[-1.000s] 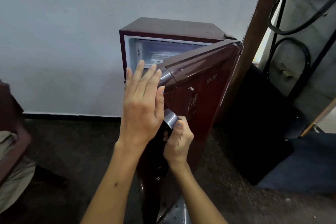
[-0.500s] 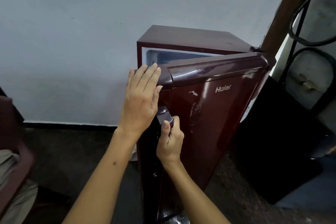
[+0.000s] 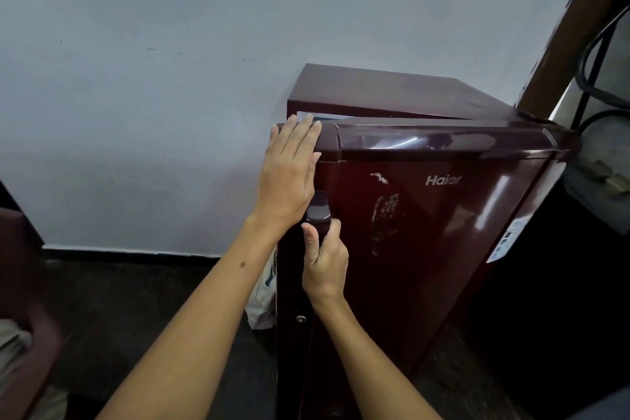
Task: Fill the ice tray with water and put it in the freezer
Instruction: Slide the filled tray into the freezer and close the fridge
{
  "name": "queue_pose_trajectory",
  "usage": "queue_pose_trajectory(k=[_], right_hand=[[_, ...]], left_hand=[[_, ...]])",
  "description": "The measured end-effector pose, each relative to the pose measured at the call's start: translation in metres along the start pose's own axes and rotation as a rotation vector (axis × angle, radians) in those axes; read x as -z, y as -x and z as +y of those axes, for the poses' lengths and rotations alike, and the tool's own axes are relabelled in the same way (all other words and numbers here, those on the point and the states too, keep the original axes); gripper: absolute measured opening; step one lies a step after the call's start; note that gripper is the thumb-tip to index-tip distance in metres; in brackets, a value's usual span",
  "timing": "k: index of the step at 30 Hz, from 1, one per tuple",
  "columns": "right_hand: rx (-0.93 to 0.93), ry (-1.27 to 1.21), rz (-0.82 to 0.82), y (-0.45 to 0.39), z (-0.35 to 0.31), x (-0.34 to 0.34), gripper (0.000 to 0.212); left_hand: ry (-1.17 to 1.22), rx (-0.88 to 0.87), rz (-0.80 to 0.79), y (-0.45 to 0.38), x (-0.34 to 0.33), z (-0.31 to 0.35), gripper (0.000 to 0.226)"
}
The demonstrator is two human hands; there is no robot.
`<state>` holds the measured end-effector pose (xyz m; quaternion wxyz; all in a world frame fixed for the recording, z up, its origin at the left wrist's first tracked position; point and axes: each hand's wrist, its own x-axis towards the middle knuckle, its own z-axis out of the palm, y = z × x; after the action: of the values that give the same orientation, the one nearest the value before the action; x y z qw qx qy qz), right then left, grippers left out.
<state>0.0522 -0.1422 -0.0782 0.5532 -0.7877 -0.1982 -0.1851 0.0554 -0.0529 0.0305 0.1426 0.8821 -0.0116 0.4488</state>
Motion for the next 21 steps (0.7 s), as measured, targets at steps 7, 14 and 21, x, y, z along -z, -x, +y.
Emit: queue_pose_trajectory(k=[7, 14, 21], right_hand=[[-0.028, 0.073, -0.029, -0.025, 0.003, -0.026, 0.089], [-0.041, 0.121, -0.053, -0.043, 0.005, -0.044, 0.089], [-0.100, 0.130, -0.070, -0.056, 0.012, -0.056, 0.057]], left_hand=[[0.047, -0.003, -0.007, -0.023, -0.022, -0.030, 0.041], [0.053, -0.010, -0.029, -0.040, -0.039, -0.051, 0.043], [0.049, -0.015, -0.050, -0.052, -0.051, -0.064, 0.044]])
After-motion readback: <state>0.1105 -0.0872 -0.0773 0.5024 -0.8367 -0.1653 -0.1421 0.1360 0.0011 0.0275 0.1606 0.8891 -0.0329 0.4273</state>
